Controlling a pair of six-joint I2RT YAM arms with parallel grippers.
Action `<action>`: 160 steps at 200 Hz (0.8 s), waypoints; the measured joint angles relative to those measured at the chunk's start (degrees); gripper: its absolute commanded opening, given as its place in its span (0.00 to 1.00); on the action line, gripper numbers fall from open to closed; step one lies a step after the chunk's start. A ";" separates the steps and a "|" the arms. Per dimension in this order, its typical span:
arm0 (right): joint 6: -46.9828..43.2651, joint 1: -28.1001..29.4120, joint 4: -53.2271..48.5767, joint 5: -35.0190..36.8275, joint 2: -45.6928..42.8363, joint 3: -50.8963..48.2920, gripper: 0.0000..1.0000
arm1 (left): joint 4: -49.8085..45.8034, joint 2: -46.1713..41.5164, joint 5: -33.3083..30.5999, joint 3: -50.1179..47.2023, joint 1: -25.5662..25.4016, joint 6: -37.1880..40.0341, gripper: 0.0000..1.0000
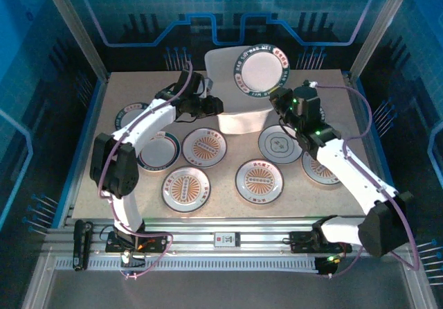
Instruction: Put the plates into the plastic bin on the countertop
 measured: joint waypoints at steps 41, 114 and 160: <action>5.07 0.22 2.67 -2.23 5.95 0.90 0.00 | -0.15 -1.73 -0.04 -1.73 -0.98 -0.17 0.34; 9.92 4.33 0.00 0.66 10.05 6.80 0.00 | -0.07 -3.91 -0.17 -4.44 -1.51 -1.70 0.39; 13.20 5.62 -3.26 2.97 14.03 11.65 0.00 | -0.15 -4.66 -0.11 -4.63 -1.75 -1.51 0.50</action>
